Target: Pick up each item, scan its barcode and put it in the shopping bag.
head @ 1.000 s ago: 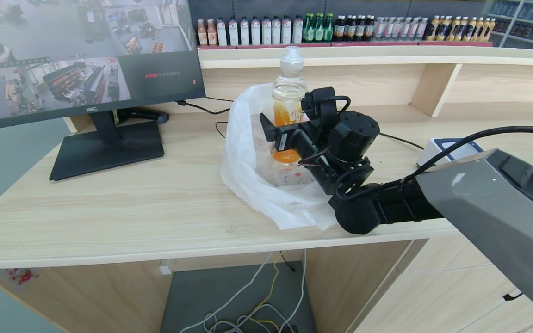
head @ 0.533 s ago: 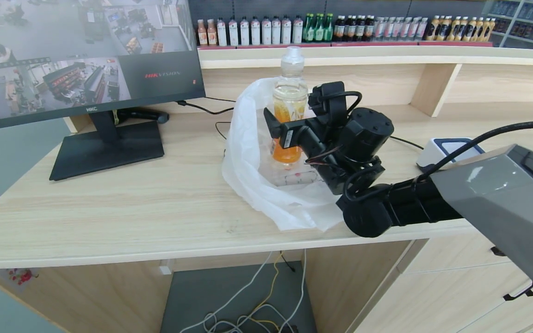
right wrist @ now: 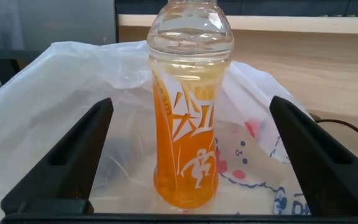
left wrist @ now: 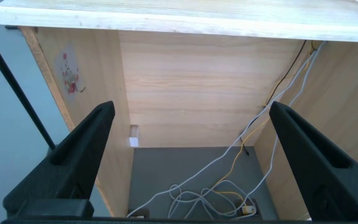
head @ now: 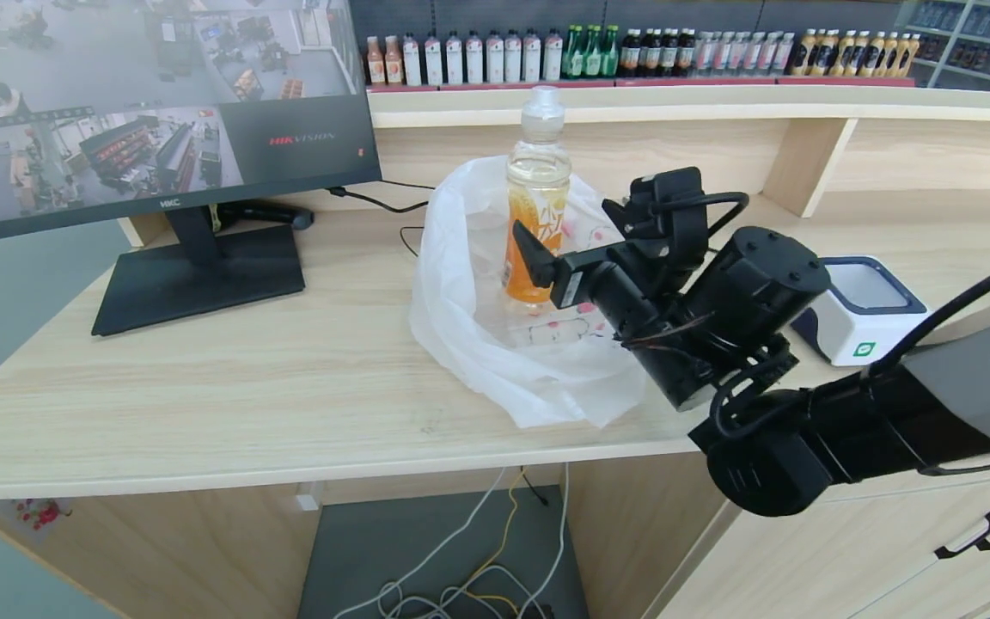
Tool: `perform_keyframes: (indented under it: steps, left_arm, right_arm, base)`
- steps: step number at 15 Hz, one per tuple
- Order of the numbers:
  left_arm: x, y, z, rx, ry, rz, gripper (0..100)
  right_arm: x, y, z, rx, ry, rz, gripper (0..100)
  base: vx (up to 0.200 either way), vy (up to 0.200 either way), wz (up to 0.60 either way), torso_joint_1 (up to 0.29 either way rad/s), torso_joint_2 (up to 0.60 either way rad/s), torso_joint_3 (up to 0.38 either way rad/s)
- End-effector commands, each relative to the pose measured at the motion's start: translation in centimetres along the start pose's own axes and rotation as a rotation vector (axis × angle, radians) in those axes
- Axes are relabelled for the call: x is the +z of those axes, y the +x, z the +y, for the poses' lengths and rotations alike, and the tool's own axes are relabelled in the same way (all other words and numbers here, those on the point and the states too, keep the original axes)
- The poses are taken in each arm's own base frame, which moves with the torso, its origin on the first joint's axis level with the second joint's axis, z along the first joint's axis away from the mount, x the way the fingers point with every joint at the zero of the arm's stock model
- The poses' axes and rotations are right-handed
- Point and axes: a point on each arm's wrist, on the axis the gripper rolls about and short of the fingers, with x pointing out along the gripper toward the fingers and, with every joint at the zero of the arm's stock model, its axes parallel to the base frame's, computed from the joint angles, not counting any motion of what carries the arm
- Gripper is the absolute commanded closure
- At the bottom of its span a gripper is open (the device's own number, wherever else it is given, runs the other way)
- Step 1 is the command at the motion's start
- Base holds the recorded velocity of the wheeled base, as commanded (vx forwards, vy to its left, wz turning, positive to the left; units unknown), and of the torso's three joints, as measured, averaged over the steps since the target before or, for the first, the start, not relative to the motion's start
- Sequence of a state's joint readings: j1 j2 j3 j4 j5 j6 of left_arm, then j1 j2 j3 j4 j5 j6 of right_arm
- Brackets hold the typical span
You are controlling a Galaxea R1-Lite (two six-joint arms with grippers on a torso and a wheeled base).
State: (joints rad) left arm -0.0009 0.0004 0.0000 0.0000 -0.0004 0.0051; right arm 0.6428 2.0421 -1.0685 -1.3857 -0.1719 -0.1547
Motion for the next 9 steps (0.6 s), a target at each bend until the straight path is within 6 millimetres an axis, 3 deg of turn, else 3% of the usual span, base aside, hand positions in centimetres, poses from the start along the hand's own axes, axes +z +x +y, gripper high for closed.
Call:
perform_keyframes:
  steps: [1,3,5,9]
  left_arm:
    - [0.0,0.0,0.0,0.000,0.001,0.000,0]
    - [0.0,0.0,0.0,0.001,-0.004,0.000,0]
    - [0.0,0.0,0.0,0.000,-0.002,0.000,0]
    - [0.0,0.0,0.0,0.001,-0.002,0.000,0]
  right_arm:
    - [1.2,-3.1,0.5,0.022,0.012,-0.018,0]
    - [0.5,-5.1,0.2,0.022,0.009,-0.003,0]
    - [1.3,-7.2,-0.2,0.021,0.010,0.033,0]
    - [3.0,-9.0,-0.7,0.026,0.015,0.022,0]
  base:
    - [0.000,0.000,0.00,0.000,0.00,0.000]
    - [0.000,0.000,0.00,0.000,0.00,0.000]
    - [0.000,0.000,0.00,0.000,0.00,0.000]
    - [0.000,0.000,0.00,0.000,0.00,0.000]
